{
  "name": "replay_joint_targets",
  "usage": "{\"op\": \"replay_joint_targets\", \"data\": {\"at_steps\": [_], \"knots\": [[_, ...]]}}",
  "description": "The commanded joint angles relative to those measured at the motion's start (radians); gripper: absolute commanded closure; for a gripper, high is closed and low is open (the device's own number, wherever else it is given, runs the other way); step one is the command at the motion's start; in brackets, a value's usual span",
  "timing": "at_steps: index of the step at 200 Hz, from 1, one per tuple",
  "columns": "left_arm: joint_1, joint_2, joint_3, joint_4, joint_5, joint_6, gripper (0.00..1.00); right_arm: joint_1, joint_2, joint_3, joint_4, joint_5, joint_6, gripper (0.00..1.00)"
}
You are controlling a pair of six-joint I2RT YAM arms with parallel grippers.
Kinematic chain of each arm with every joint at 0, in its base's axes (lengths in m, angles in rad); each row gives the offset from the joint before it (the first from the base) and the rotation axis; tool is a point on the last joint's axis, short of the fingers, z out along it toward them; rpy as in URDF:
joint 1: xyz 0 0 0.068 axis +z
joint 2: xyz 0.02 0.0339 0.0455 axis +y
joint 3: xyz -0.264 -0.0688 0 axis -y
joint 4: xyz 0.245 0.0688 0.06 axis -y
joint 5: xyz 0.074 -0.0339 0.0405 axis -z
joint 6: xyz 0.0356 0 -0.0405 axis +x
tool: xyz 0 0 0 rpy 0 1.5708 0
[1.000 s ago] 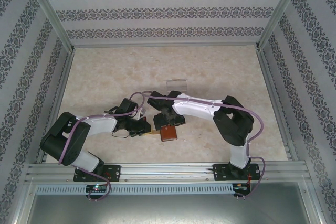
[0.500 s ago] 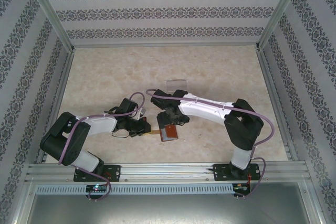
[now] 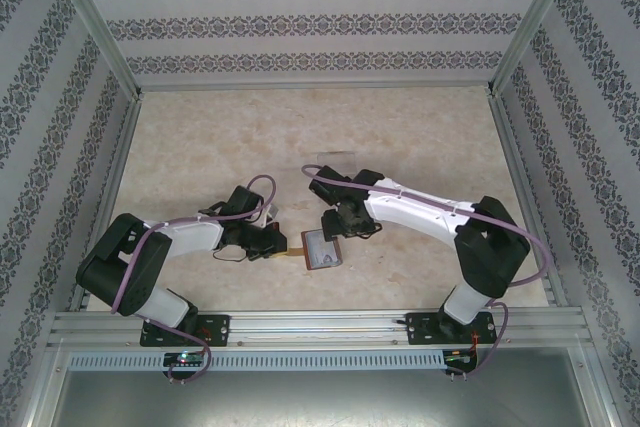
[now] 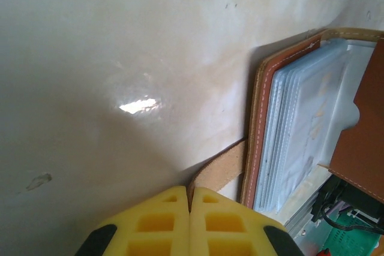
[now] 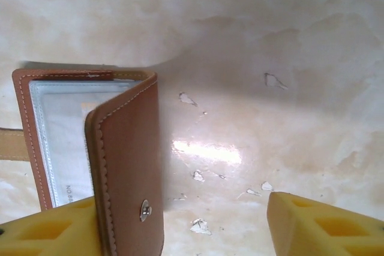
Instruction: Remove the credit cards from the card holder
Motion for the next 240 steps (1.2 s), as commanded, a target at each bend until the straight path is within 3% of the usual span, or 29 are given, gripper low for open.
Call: {"op": "replay_joint_targets", "data": {"at_steps": [1,52,102,161,240], "knots": [[0.013,0.001,0.038,-0.049,-0.016,0.028,0.95,-0.026,-0.041,-0.045,0.026,-0.03,-0.01,0.44],[0.013,0.02,0.098,-0.098,-0.021,0.043,0.94,-0.087,-0.098,-0.157,0.143,-0.124,-0.002,0.74],[0.012,-0.008,0.196,-0.202,-0.049,0.053,0.84,-0.113,-0.177,-0.224,0.206,-0.151,0.016,0.96],[-0.008,-0.098,0.336,-0.369,-0.12,0.031,0.75,-0.121,-0.23,-0.253,0.232,-0.175,0.033,1.0],[-0.128,0.002,0.364,-0.279,-0.152,-0.051,0.62,-0.124,-0.194,-0.25,0.315,-0.245,0.044,0.99]]}}
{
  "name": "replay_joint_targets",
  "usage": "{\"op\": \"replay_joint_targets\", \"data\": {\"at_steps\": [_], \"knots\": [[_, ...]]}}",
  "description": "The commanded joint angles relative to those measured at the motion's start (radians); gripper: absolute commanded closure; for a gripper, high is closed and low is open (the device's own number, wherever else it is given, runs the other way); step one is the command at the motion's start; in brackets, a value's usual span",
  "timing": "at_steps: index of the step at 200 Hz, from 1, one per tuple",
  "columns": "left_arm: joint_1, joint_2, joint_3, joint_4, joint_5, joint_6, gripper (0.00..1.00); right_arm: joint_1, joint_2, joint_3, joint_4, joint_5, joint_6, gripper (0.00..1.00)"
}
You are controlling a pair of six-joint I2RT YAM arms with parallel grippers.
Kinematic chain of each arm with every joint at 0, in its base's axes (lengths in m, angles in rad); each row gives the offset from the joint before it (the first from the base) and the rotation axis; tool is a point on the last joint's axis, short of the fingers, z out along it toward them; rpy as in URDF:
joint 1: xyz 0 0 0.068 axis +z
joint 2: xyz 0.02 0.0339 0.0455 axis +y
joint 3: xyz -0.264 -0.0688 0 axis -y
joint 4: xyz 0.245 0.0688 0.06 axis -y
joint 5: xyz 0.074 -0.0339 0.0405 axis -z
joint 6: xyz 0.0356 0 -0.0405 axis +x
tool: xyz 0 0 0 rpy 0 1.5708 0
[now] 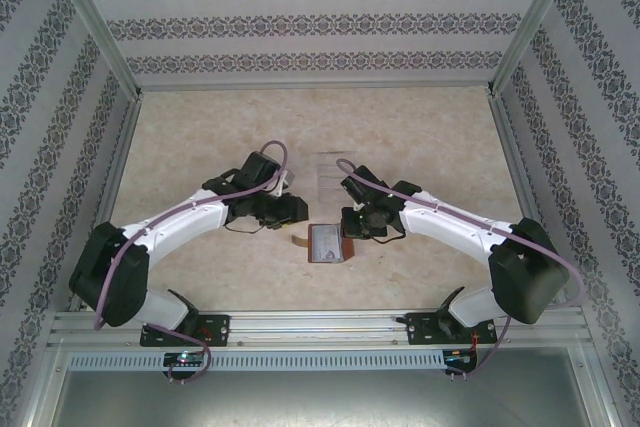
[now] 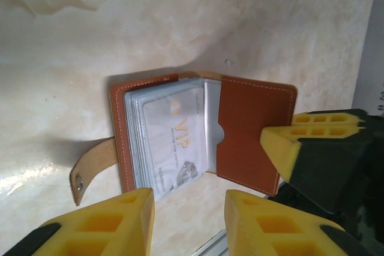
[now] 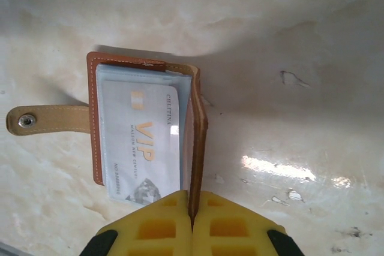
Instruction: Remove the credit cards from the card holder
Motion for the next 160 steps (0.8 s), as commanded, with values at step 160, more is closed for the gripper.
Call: {"op": "replay_joint_targets", "data": {"at_steps": [160], "knots": [[-0.08,0.256,-0.006,0.039,-0.14,0.056,0.55,-0.068,0.071,-0.051,0.125,-0.121,-0.01,0.96]]}}
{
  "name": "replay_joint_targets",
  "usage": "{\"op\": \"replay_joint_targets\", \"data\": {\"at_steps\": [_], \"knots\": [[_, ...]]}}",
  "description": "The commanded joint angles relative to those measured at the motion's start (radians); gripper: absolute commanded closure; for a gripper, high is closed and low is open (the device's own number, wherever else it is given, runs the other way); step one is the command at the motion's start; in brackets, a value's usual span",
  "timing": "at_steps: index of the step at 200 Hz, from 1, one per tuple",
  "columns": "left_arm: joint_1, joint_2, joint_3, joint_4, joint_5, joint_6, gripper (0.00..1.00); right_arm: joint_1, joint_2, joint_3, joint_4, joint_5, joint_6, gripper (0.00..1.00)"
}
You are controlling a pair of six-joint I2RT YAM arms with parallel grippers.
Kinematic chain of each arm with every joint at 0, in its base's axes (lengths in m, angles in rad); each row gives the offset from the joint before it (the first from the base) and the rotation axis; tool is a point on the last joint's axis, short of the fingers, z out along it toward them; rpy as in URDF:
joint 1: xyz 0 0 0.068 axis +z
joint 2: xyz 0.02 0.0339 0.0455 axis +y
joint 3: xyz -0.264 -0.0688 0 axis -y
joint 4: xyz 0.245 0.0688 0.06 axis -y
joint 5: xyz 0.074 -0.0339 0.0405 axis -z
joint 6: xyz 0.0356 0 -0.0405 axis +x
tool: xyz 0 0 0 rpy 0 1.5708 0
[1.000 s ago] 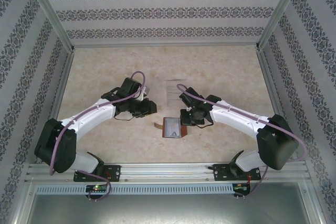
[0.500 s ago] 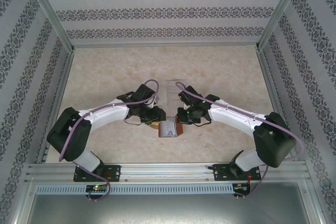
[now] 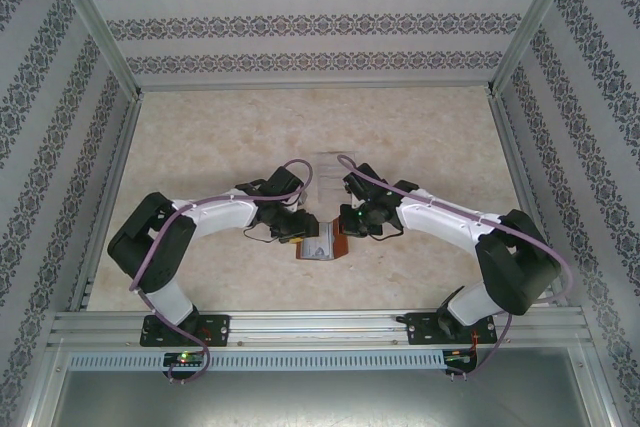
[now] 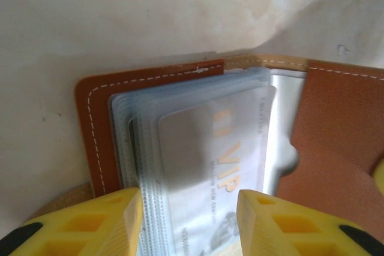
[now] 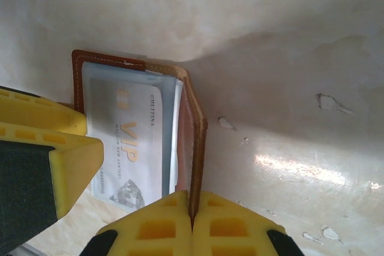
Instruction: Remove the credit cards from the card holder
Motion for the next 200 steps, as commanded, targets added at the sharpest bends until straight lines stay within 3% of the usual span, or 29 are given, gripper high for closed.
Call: {"op": "replay_joint_targets", "data": {"at_steps": [1,90,130,172,200], "knots": [[-0.006,0.018,-0.006,-0.036,-0.067,0.047,0.55,-0.013,0.012,-0.018,0.013,-0.017,-0.011,0.96],[-0.006,0.015,-0.04,-0.075,-0.093,0.081,0.58,-0.047,0.07,0.0,-0.031,0.03,-0.069,0.91],[-0.007,0.02,-0.068,-0.037,-0.074,0.06,0.59,-0.025,0.135,0.056,-0.128,0.169,-0.1,0.7],[-0.006,0.018,-0.089,-0.01,-0.067,0.041,0.61,0.049,0.213,0.132,-0.248,0.349,-0.125,0.32],[-0.006,0.015,-0.102,0.007,-0.058,0.032,0.61,0.094,0.274,0.182,-0.324,0.466,-0.125,0.3]]}}
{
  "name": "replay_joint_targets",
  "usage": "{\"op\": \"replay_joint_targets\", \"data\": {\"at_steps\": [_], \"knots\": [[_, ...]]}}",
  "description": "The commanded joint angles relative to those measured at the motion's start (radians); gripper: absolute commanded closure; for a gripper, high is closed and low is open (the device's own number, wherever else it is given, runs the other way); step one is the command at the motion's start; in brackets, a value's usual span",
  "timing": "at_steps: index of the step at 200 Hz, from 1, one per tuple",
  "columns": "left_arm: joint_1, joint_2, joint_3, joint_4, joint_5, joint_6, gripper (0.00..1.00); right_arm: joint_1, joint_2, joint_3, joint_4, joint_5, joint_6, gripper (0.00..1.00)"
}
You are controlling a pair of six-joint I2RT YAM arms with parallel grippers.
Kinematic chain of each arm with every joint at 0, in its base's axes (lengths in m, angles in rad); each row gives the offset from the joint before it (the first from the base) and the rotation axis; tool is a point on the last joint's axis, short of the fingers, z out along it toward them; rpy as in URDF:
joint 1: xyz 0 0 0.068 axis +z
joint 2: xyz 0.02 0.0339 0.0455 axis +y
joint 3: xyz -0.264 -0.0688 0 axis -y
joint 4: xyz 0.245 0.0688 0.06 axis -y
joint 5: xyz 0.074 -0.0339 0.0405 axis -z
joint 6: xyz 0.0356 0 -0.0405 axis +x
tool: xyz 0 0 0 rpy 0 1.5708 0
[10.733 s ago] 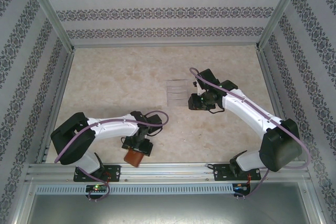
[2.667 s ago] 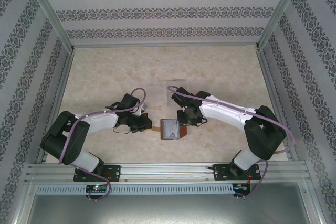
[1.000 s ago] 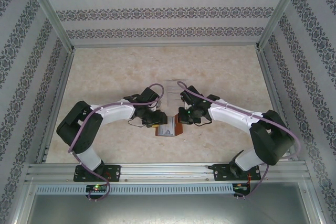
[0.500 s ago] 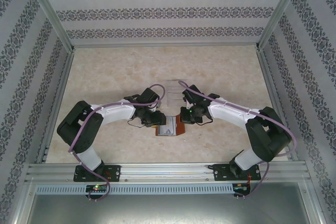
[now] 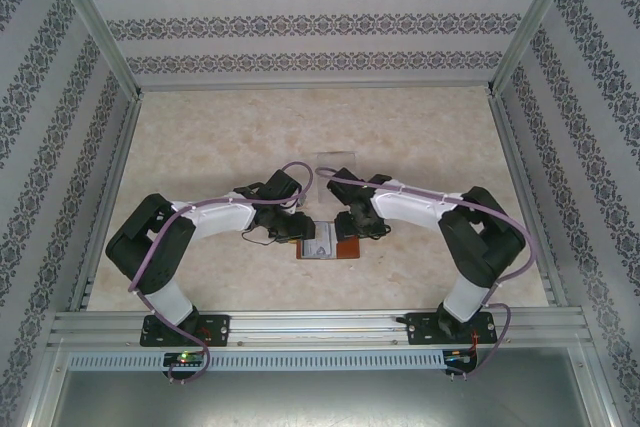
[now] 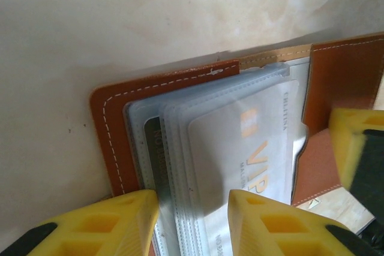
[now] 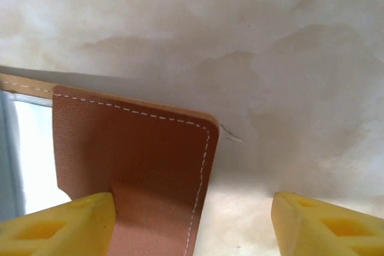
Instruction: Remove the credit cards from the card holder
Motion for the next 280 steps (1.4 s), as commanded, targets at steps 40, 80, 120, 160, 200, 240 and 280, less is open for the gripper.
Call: {"op": "replay_joint_targets", "data": {"at_steps": [40,80,120,160,200,240,280], "knots": [[-0.006,0.026,-0.063,-0.035,-0.022,-0.015,0.61,0.061,0.099,0.079,-0.16,0.219,-0.006,0.46],[-0.005,0.026,-0.064,-0.035,-0.021,-0.014,0.61,0.079,0.096,0.098,-0.157,0.2,-0.001,0.66],[-0.005,0.026,-0.063,-0.033,-0.018,-0.01,0.61,0.08,0.102,0.106,-0.159,0.194,0.004,0.74],[-0.006,0.032,-0.059,-0.037,-0.016,-0.003,0.61,0.08,0.087,0.086,-0.118,0.149,0.01,0.81],[-0.006,0.043,-0.052,-0.038,-0.014,-0.003,0.62,0.07,0.049,0.033,-0.006,0.03,0.036,0.88],[-0.006,0.046,-0.043,-0.048,-0.014,0.0,0.65,0.035,0.004,-0.042,0.121,-0.102,0.075,0.88],[-0.005,0.048,-0.036,-0.063,-0.015,0.001,0.69,-0.011,-0.059,-0.124,0.238,-0.206,0.119,0.86]]}}
